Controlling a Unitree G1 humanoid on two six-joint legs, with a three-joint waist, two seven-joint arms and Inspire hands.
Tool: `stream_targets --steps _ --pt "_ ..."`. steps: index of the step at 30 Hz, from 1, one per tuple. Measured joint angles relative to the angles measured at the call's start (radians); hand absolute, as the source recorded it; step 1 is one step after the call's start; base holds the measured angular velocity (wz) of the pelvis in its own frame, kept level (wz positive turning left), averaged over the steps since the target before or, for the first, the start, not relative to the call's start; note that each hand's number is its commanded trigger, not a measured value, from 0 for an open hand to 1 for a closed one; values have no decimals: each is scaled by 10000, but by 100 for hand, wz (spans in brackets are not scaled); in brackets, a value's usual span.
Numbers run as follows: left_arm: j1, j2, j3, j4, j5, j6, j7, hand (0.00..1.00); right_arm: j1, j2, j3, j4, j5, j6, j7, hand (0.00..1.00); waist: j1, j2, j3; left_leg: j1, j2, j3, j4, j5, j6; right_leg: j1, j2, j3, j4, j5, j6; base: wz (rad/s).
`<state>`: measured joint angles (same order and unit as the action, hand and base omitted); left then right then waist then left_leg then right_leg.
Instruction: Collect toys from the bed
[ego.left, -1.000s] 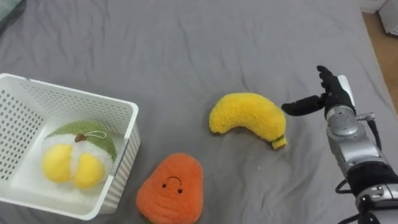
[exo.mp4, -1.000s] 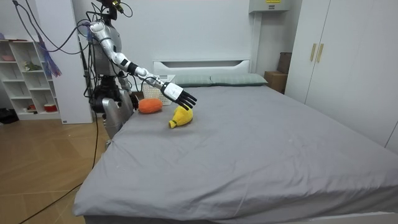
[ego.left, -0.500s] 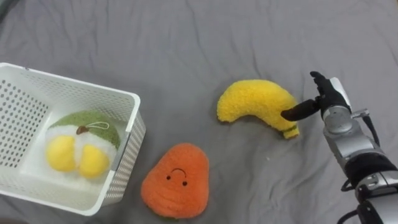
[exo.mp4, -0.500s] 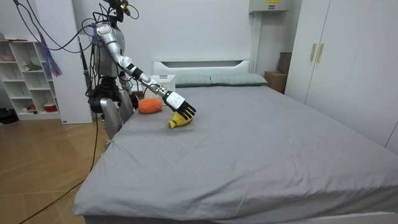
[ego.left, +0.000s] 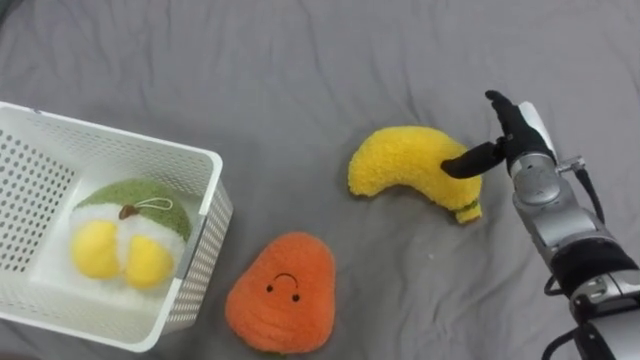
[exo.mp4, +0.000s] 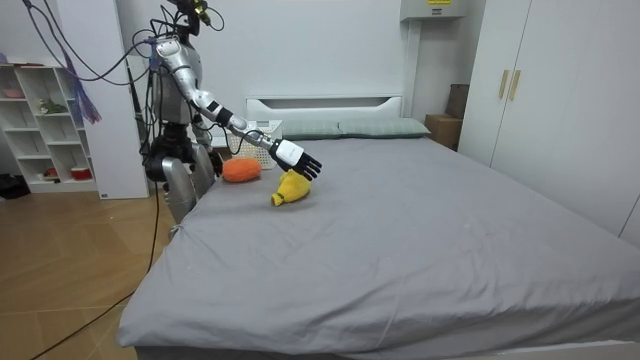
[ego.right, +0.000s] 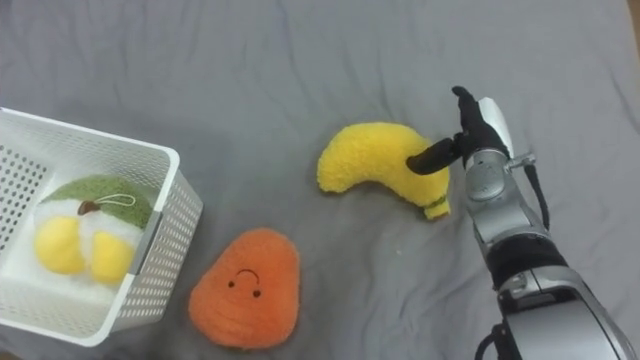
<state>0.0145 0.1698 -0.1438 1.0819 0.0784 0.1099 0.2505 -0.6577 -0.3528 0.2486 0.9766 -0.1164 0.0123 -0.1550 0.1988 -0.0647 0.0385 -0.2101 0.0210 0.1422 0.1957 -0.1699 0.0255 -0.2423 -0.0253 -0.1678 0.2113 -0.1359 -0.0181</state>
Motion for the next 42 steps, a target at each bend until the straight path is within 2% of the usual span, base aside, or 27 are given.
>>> stream_targets --steps 5,7,9,11,22,23,25,26,27,32,42 --pt "-27 7 -192 1 -109 -13 3 0 6 63 491 -40 -44 -2 163 0 13 -6 14 5 -3 1 -1 0 0 -2 -10 -34 4 6 -10 0" --pt "-52 7 -207 26 -102 -41 3 0 6 67 552 -37 -68 -2 226 0 23 -25 39 6 -3 8 1 0 0 -4 -13 -45 19 7 -11 0" --pt "-132 7 -191 91 -89 -69 -5 0 6 66 549 -28 -215 -2 267 0 45 -36 104 -2 -4 9 6 0 0 -6 -17 -59 28 8 -13 0" --pt "-226 6 -187 176 -89 -72 -29 0 8 67 549 71 -388 -3 269 0 59 -32 125 -23 -5 9 9 0 0 -20 -23 -83 31 10 -15 0" --pt "-639 -28 -200 708 -79 -261 -205 0 12 82 529 702 -687 -30 268 0 336 31 163 -97 -3 -9 10 1 -2 -16 -23 -241 -42 9 -15 3" --pt "-668 -27 -206 736 -82 -264 -243 0 12 84 530 825 -695 -30 277 6 365 33 164 -117 -5 -8 10 1 -1 -24 -28 -256 -57 9 -15 4" --pt "-705 -27 -215 791 -91 -265 -271 0 10 84 507 1154 -735 -35 276 58 416 35 163 -120 -9 -7 11 1 -1 -19 -41 -294 -58 9 -14 2" --pt "-705 -27 -218 797 -95 -266 -272 0 11 84 504 1238 -755 -36 277 87 415 35 163 -120 -10 -6 11 1 -1 -18 -42 -305 -59 9 -14 0" --pt "-704 -29 -219 804 -94 -266 -273 0 10 84 503 1455 -768 -56 277 100 429 36 163 -119 -10 -6 11 1 -1 -13 -46 -330 -60 9 -14 0" --pt "-697 -26 -255 851 -87 -284 -272 0 11 74 424 1964 -815 -64 267 100 450 104 201 -120 -9 -40 11 1 -1 -12 -54 -369 -63 9 -14 0" --pt "-648 12 -255 859 -55 -293 -194 0 12 -30 339 2368 -802 -124 268 100 418 246 175 -117 -8 -78 12 1 -1 16 -61 -523 -73 9 -14 0"
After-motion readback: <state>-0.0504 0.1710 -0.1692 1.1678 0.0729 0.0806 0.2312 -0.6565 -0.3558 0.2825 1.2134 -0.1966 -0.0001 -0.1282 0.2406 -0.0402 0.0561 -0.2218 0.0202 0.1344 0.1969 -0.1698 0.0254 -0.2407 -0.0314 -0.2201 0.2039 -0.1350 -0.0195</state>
